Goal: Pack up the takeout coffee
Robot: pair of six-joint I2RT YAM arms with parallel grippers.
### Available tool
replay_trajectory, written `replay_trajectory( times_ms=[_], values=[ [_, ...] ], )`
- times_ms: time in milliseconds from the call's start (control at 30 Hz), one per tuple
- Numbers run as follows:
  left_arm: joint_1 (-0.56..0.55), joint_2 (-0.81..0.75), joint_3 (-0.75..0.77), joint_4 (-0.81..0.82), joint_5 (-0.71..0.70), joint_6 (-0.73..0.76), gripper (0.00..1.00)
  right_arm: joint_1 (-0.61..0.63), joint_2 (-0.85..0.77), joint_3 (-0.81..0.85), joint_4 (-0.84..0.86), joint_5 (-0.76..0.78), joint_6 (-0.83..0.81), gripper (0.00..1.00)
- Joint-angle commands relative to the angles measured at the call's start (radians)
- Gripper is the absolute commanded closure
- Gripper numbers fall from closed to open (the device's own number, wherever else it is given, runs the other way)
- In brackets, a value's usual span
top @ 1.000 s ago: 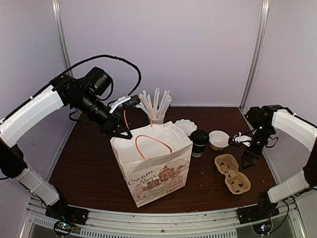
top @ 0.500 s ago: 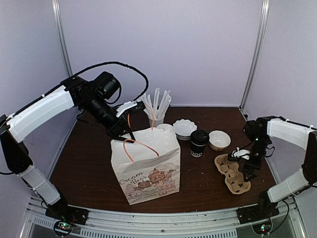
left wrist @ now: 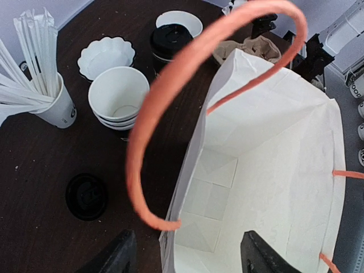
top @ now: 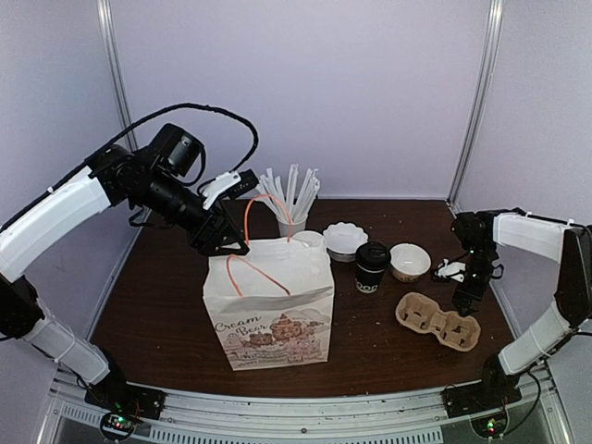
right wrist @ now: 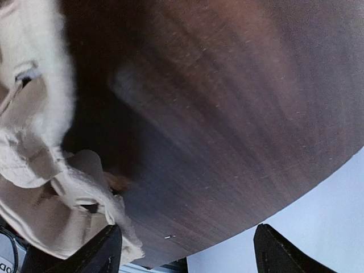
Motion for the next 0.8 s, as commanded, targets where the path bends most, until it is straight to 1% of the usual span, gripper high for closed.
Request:
replay_trajectory(
  times_ms=[0, 100, 167, 267, 367, 500, 600, 767],
  values=[
    [-0.004, -0.055, -0.043, 0.101, -0.034, 0.008, 0.33, -0.009, 0.014, 0.082, -0.006, -0.012, 0.059, 0.16],
    [-0.004, -0.096, -0.097, 0.149, -0.017, 0.016, 0.33, -0.009, 0.002, 0.1, -0.055, -0.097, 0.048, 0.17],
    [-0.004, -0.126, -0.123, 0.187, -0.01, 0.021, 0.33, -0.009, -0.024, 0.105, -0.096, -0.164, 0.032, 0.18],
    [-0.004, -0.16, -0.135, 0.216, -0.01, 0.027, 0.33, -0.009, -0.115, 0.112, -0.16, -0.235, -0.019, 0.2],
    [-0.004, -0.188, -0.118, 0.237, -0.028, 0.031, 0.34, -0.009, -0.201, 0.108, -0.203, -0.36, -0.107, 0.23],
    [-0.003, -0.246, -0.18, 0.352, -0.093, 0.029, 0.33, -0.004, -0.253, 0.05, -0.185, -0.49, -0.19, 0.34],
    [-0.001, -0.285, -0.233, 0.43, -0.114, 0.005, 0.33, -0.002, -0.255, 0.027, -0.15, -0.54, -0.217, 0.43],
    [-0.001, -0.292, -0.261, 0.452, -0.153, -0.007, 0.32, 0.014, -0.252, -0.035, -0.045, -0.559, -0.223, 0.45]
  ],
)
